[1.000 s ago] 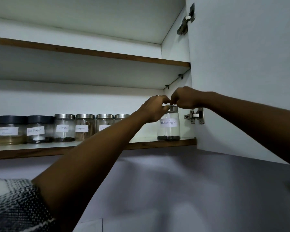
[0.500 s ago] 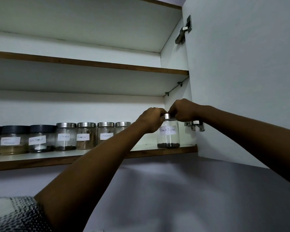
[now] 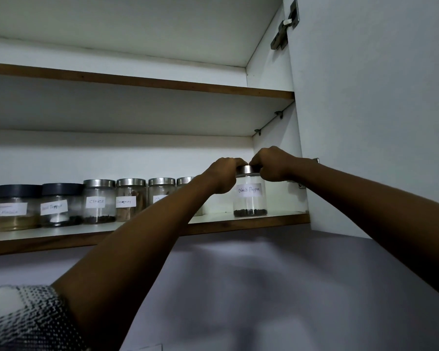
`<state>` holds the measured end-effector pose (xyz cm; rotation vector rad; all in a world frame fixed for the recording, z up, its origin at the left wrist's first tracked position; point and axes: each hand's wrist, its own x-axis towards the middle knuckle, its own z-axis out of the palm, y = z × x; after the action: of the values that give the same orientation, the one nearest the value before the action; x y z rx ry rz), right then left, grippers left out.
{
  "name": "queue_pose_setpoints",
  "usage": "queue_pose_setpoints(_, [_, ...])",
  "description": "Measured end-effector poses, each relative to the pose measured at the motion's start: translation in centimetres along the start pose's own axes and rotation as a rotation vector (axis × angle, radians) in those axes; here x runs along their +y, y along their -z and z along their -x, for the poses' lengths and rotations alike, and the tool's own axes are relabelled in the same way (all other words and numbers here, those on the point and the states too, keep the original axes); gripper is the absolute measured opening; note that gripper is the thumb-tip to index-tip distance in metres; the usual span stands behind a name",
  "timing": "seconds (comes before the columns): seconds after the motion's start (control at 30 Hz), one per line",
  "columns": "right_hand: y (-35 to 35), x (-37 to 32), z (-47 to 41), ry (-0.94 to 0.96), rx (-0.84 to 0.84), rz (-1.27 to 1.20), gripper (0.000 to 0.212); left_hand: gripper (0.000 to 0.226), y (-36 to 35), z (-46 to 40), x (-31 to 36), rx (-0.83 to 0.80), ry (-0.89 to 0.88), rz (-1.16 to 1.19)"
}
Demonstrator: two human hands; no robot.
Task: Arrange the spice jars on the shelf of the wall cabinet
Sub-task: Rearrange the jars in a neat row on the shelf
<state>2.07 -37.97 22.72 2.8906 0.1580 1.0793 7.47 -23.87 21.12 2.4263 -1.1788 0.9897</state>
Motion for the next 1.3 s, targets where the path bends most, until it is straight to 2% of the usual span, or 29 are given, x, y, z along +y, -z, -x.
queue_pose_setpoints(0.3, [-3.0,-0.7,-2.4,-0.012,0.025,-0.011,0.026,0.063,-1.4,-1.3,-3.0,-0.02,0.005,-0.156])
queue_pose_setpoints(0.6, [-6.2,-1.0,-5.6,-0.041,0.027,-0.012,0.026,0.064,-3.3,-3.1,-6.4,-0.015,0.037,-0.173])
queue_pose_setpoints(0.77, [-7.8,-1.3,-7.5,-0.046,0.017,0.004,0.018,0.06,-4.4,-4.3,-8.2,-0.016,0.062,-0.208])
queue_pose_setpoints(0.9, [-9.1,-1.1,-8.9,-0.048,0.02,0.014,0.023,0.059,-5.2,-5.0,-9.4,-0.03,0.085,-0.241])
queue_pose_setpoints(1.3, [-12.4,-1.0,-10.9,-0.04,-0.029,0.054,0.033,0.06,-6.4,-6.0,-11.3,-0.199,0.149,-0.657])
